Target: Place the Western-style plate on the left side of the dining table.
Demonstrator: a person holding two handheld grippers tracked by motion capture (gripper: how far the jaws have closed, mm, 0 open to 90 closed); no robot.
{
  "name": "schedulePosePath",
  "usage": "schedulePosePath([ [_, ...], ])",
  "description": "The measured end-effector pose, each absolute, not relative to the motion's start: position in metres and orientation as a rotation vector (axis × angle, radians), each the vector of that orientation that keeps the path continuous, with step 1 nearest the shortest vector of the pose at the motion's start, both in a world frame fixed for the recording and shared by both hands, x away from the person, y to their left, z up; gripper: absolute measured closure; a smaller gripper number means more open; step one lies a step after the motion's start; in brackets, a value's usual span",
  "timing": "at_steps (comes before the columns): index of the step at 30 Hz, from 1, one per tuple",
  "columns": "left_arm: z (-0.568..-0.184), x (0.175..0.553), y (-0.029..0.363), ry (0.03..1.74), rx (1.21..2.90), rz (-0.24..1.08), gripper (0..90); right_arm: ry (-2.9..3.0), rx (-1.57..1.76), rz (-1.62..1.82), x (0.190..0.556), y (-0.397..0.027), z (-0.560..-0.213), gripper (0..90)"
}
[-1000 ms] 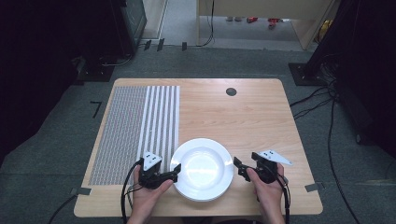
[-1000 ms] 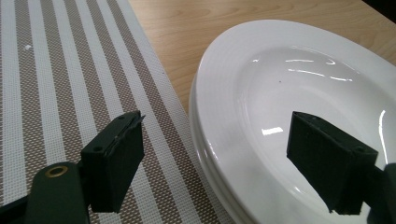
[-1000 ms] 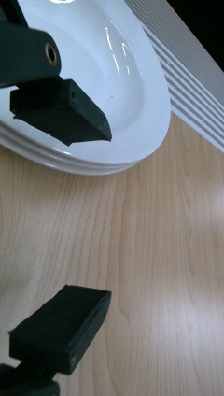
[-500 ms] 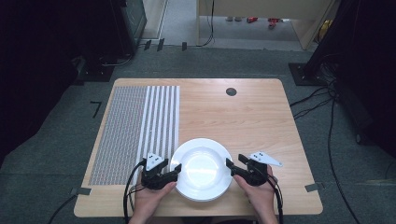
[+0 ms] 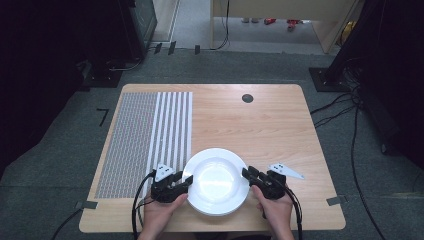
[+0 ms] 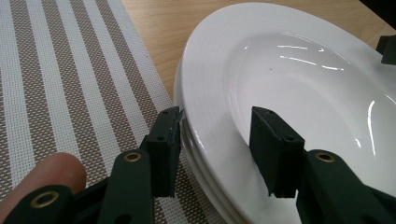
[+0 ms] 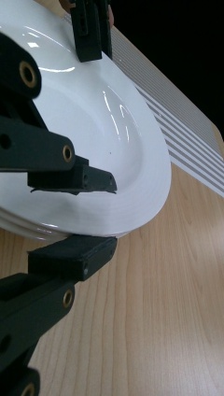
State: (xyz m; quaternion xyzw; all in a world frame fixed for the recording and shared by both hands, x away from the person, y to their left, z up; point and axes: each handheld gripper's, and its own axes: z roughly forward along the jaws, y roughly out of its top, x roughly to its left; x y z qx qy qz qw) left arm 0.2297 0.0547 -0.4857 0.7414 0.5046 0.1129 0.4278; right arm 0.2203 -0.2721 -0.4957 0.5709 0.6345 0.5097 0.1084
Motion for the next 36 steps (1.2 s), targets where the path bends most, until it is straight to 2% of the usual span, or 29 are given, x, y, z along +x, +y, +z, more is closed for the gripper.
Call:
schedulePosePath([
  [8,-0.485,0.231,0.058,1.258,1.838,0.262,56.1,1.854,1.706,1.497,0.220,-0.272,-0.496,71.3],
  [13,-0.484,0.231,0.061,1.254,1.823,0.250,61.7,1.858,1.741,1.515,0.221,-0.278,-0.496,72.6],
  [20,-0.484,0.230,0.061,1.255,1.824,0.250,61.1,1.885,1.853,1.560,0.220,-0.282,-0.501,70.8],
  [27,-0.485,0.231,0.064,1.261,1.807,0.221,63.0,1.876,1.880,1.560,0.215,-0.287,-0.498,76.9],
  [36,-0.485,0.233,0.067,1.258,1.809,0.182,62.4,1.827,1.953,1.620,0.212,-0.292,-0.500,77.8],
])
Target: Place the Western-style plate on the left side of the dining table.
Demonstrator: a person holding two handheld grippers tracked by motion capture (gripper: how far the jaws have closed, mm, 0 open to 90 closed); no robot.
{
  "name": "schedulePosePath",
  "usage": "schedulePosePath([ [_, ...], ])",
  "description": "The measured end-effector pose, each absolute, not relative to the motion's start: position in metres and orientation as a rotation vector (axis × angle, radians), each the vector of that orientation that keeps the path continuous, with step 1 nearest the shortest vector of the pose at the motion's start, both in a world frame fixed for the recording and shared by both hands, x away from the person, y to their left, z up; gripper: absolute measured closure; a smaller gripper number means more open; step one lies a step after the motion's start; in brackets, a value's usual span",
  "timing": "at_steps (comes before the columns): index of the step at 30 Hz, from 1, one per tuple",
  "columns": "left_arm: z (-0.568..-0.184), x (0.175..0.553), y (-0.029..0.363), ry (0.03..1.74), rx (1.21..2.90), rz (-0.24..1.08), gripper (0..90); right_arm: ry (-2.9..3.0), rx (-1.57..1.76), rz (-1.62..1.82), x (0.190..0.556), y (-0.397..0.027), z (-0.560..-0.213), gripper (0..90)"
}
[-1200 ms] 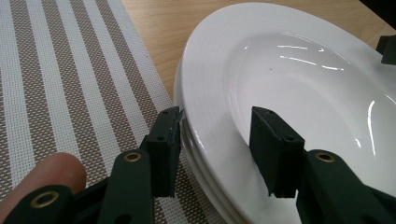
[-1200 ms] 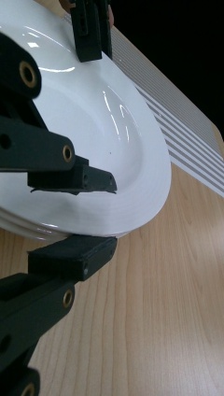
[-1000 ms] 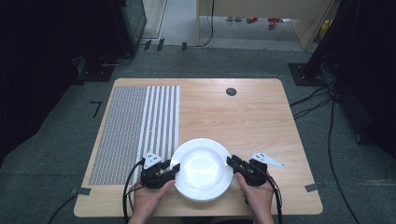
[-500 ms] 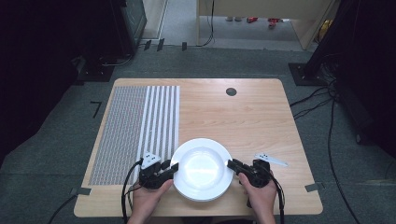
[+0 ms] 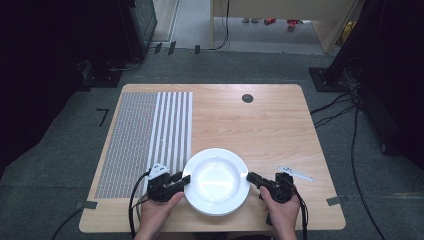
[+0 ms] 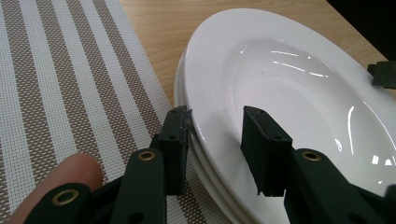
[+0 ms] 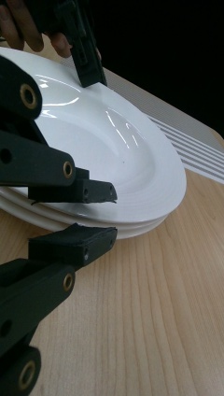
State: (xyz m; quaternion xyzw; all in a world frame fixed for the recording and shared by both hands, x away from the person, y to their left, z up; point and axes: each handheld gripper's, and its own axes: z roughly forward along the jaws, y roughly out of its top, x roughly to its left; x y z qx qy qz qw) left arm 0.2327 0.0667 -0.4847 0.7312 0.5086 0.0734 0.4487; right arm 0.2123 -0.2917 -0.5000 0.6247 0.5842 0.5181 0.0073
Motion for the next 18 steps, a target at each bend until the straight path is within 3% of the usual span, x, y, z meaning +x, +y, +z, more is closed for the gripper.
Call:
schedulePosePath([
  [18,-0.4852,0.2316,0.0652,1.259,1.809,0.203,62.3,1.718,2.063,1.743,0.2109,-0.2939,-0.5045,81.7],
])
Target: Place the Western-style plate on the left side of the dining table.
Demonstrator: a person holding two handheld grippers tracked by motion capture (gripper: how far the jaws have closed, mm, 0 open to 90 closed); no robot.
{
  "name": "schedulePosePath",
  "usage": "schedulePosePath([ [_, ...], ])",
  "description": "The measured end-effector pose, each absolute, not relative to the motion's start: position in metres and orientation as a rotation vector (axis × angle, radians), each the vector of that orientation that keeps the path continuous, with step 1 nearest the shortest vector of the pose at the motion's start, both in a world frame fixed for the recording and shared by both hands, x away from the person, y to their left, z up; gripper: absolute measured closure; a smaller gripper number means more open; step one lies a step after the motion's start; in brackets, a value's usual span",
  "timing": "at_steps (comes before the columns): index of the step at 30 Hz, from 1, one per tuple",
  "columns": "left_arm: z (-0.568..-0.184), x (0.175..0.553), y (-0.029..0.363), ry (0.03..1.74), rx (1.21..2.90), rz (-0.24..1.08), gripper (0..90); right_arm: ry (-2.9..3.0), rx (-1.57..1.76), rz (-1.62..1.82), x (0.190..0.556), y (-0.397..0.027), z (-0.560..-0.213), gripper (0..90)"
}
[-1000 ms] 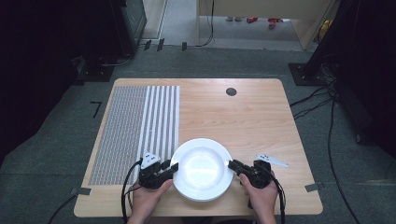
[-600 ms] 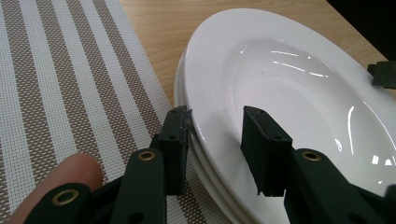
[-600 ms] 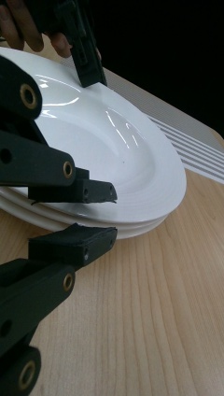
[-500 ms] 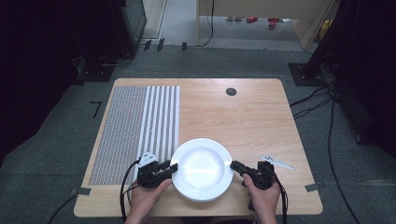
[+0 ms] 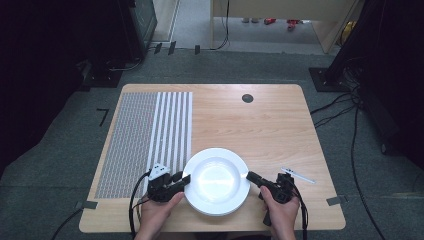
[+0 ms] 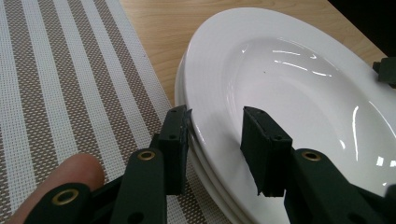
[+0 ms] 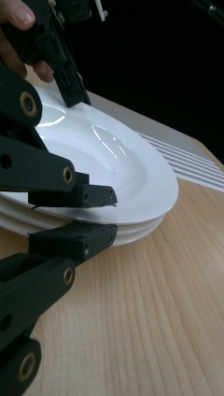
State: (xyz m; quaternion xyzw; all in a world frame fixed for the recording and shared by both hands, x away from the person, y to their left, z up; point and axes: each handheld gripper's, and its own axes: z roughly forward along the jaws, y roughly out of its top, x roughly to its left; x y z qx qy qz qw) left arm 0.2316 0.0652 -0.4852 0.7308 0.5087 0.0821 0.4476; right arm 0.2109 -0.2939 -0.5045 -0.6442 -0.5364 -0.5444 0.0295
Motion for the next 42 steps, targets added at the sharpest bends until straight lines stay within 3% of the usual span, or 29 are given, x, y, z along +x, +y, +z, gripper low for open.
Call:
schedulePosePath([
  [20,-0.488,0.233,0.067,1.275,1.791,0.164,57.9,-1.722,-1.834,-1.888,0.213,-0.279,-0.503,80.3],
  [30,-0.489,0.233,0.068,1.277,1.773,0.157,59.0,-1.735,-1.808,-1.937,0.214,-0.276,-0.506,80.0],
  [42,-0.492,0.238,0.083,1.268,1.698,0.033,64.6,-1.726,-1.807,-1.935,0.222,-0.275,-0.510,80.1],
])
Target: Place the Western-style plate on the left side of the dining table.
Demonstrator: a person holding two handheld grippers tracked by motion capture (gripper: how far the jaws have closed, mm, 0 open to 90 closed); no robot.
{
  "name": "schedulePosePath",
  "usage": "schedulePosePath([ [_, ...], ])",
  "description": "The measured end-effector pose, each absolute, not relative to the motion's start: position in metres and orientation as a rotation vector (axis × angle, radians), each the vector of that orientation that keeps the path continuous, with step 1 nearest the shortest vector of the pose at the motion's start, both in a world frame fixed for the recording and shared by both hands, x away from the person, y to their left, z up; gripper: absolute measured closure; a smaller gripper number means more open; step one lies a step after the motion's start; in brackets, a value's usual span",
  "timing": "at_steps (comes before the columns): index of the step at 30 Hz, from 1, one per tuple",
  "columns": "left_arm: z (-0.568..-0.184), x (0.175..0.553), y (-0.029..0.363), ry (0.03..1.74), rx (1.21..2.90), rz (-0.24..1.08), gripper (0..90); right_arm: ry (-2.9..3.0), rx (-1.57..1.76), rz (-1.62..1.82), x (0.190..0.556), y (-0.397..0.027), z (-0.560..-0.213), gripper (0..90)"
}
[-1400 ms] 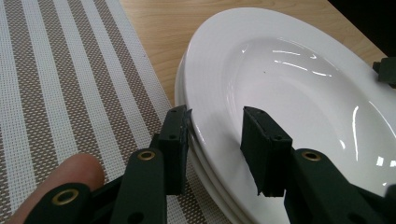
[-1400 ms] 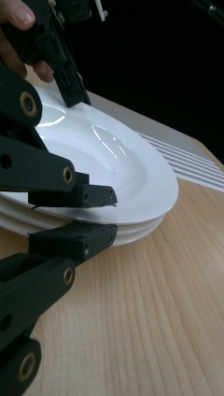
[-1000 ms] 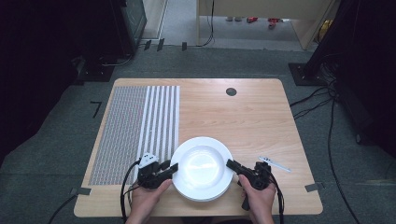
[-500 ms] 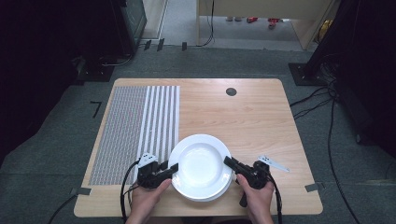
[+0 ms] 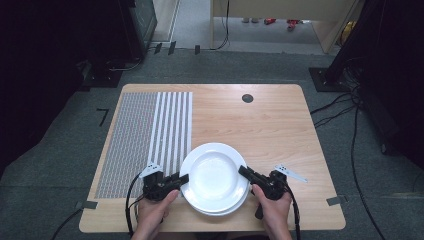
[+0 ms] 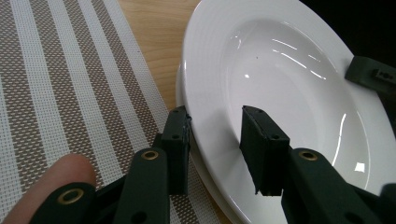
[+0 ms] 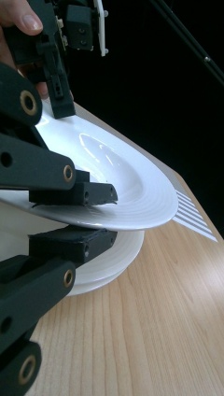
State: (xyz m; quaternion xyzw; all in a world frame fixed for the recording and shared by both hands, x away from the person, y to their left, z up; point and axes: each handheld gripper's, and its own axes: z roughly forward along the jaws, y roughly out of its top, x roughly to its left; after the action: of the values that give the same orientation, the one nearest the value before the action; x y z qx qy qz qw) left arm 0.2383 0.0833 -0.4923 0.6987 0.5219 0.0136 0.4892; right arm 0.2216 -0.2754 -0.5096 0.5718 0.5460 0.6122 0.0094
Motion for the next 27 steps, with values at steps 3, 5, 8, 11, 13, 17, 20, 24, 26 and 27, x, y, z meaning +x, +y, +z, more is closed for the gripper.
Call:
schedulePosePath([
  [3,-0.493,0.238,0.086,1.268,1.674,0.015,66.0,1.704,1.791,1.911,0.223,-0.275,-0.509,80.4],
  [5,-0.492,0.238,0.088,1.263,1.662,0.007,67.5,1.699,1.803,1.913,0.224,-0.274,-0.507,80.8],
  [8,-0.491,0.237,0.089,1.262,1.650,0.013,68.7,1.686,1.812,1.929,0.226,-0.274,-0.504,81.7],
  [11,-0.490,0.236,0.089,1.255,1.643,0.023,68.9,1.679,1.815,1.928,0.228,-0.273,-0.502,82.0],
  [13,-0.490,0.236,0.089,1.255,1.630,0.017,70.0,1.663,1.824,1.934,0.230,-0.273,-0.499,82.5],
  [17,-0.491,0.236,0.091,1.259,1.611,0.003,71.1,1.656,1.826,1.942,0.233,-0.272,-0.497,82.7],
  [20,-0.490,0.236,0.093,1.262,1.603,0.004,71.8,1.655,1.824,1.940,0.236,-0.270,-0.494,82.7],
  [24,-0.488,0.236,0.097,1.271,1.588,0.009,72.5,1.661,1.823,1.951,0.239,-0.267,-0.493,82.8],
  [26,-0.488,0.237,0.100,1.276,1.580,0.011,72.8,1.667,1.827,1.953,0.241,-0.265,-0.492,82.7],
  [27,-0.487,0.237,0.102,1.279,1.572,0.010,73.0,1.669,1.829,1.955,0.242,-0.263,-0.492,82.8],
])
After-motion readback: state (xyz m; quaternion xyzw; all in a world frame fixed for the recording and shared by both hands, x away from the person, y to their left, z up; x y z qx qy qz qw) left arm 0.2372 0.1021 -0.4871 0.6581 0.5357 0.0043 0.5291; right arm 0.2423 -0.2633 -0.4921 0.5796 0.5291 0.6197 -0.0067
